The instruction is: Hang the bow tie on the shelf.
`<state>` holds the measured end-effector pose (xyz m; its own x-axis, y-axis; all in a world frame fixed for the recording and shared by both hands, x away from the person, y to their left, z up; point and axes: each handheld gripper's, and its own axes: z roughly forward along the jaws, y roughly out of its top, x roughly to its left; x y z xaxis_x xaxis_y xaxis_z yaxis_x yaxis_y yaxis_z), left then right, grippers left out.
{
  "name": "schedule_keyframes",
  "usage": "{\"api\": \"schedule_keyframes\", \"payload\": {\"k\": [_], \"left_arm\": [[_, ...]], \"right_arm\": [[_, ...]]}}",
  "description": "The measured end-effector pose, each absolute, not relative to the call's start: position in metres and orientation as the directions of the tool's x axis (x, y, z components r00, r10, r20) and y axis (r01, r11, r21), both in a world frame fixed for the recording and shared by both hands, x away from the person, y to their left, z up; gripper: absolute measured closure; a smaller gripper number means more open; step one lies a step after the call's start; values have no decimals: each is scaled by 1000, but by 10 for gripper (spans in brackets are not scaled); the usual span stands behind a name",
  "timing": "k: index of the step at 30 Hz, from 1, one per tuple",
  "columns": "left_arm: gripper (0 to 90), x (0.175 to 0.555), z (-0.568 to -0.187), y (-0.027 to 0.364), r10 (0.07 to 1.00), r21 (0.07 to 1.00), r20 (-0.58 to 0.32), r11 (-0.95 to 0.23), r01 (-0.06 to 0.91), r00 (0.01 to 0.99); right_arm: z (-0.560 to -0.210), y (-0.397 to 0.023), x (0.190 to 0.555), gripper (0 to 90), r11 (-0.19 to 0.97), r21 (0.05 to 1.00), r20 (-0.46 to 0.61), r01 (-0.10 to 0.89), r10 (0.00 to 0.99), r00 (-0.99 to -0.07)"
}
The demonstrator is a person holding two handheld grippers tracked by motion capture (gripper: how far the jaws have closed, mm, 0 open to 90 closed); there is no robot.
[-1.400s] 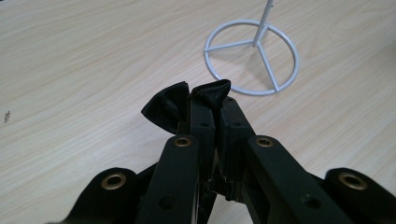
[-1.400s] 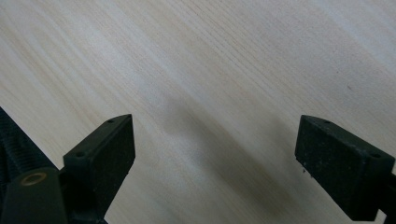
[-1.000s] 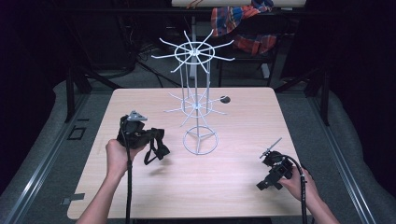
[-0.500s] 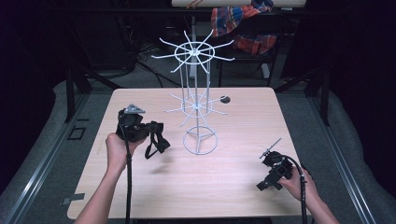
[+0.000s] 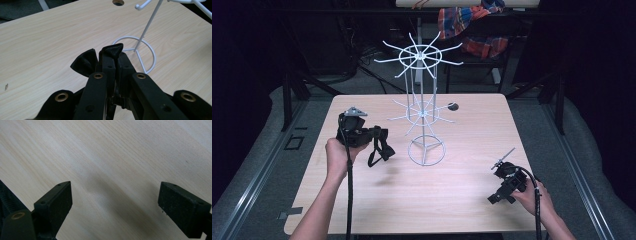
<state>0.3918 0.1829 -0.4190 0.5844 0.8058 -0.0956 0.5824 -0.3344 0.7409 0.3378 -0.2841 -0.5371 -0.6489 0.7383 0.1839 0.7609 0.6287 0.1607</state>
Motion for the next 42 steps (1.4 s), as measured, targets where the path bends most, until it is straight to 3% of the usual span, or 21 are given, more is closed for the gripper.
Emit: {"api": "schedule_keyframes", "payload": {"k": [7,12,42], "left_arm": [[870,395,-420,181,808,740,-101,-328,586,580],[870,397,-418,180,807,740,-103,-328,587,581],[876,409,-387,181,821,753,-133,-280,595,555]], "right_arm": [[-539,-283,335,120,599,200,193,775,752,-631],[-536,-283,337,121,639,154,181,754,732,-657],[-536,-283,337,121,639,160,182,752,730,-659]]}}
